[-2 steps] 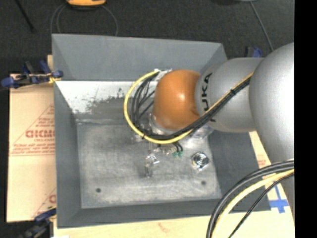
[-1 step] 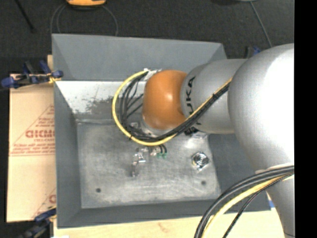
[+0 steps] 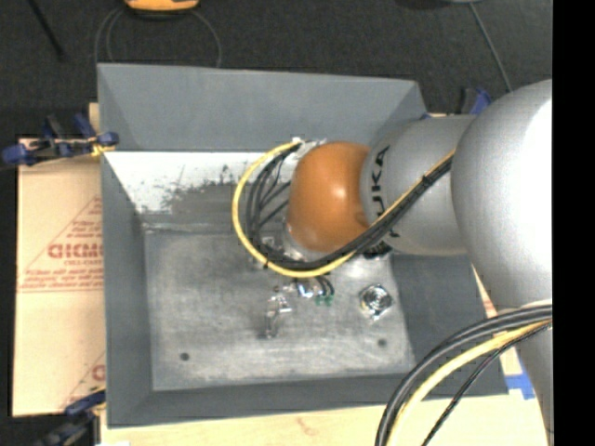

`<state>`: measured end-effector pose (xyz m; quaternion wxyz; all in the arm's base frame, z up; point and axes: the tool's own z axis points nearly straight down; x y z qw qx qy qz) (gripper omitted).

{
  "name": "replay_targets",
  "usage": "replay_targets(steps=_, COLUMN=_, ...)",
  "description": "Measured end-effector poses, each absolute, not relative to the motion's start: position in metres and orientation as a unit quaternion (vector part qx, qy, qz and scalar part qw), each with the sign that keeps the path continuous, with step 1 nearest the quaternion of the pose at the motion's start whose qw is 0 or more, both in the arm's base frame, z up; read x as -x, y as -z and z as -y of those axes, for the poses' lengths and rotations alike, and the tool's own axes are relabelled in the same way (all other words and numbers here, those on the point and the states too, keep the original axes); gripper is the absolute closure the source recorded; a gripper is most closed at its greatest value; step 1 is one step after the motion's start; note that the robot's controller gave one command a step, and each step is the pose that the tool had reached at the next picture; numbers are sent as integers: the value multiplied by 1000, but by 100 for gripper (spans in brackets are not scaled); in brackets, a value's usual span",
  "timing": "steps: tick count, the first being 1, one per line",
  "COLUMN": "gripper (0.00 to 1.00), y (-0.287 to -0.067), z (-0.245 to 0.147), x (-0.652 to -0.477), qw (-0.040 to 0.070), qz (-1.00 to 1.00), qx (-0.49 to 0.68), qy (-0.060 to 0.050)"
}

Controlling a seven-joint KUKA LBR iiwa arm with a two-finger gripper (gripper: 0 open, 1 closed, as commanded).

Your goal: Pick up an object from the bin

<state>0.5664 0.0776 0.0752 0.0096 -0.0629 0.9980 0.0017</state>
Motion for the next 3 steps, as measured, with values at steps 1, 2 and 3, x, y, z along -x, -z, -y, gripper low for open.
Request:
replay_targets(steps=1, gripper=0, y=-74, z=-84, x=-576, qw=4, qz=-996, qx=84, qy=1)
replay_targets(steps=2, gripper=0, y=-93, z=-86, x=-545, qw=1, qz=-989, qx=148, qy=1)
replay_targets(steps=3, gripper=0, y=-101, z=-33, x=-584, qw=4, qz=-982, qx=189, qy=2)
